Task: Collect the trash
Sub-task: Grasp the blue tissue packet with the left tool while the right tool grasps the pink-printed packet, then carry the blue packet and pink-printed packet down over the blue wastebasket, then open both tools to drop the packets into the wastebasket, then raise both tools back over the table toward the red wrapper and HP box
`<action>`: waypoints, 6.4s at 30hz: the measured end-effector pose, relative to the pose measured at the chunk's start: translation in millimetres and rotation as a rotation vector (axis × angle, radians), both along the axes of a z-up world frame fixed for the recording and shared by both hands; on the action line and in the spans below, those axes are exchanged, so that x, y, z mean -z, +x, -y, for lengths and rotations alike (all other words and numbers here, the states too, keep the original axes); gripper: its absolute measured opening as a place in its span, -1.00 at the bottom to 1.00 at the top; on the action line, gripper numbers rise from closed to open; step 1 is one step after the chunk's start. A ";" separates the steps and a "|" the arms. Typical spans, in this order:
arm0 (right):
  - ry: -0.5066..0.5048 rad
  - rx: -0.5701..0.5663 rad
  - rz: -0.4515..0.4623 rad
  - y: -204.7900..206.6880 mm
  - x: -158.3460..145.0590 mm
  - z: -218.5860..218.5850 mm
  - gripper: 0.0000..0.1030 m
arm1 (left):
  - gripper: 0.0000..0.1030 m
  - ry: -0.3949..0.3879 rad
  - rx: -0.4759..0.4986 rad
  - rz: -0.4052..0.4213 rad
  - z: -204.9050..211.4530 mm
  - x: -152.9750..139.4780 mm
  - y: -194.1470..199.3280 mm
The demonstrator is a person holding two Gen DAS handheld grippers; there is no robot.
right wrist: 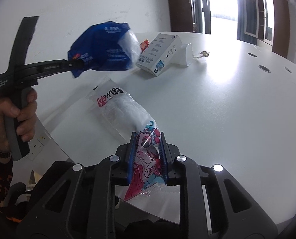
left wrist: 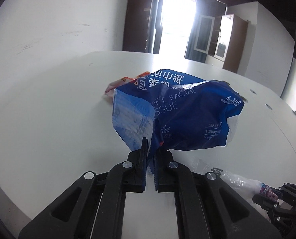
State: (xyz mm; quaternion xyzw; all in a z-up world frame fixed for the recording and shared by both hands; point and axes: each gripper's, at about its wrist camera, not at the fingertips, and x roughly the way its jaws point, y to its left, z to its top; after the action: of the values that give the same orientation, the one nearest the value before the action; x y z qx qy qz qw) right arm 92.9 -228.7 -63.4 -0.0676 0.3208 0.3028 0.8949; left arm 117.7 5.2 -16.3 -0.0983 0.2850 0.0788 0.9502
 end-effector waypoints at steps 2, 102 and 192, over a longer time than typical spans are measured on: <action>0.010 0.007 0.009 -4.8 -4.5 0.6 -0.62 | -0.91 -0.033 -0.006 0.022 -9.4 -6.2 -21.7; -0.102 0.588 -0.723 130.7 378.6 -44.8 -0.63 | -0.90 -0.077 0.074 -0.931 -9.5 418.8 102.7; 0.215 0.229 0.011 -50.5 -8.8 -24.6 0.69 | 0.14 -0.087 -0.003 0.160 -52.2 13.6 -111.4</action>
State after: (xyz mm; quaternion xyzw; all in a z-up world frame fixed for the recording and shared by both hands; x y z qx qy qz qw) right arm 42.4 -204.2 -54.6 0.0637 0.2872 0.2311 0.9274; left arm 6.3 57.4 -29.9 -0.1459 0.2112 0.0599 0.9646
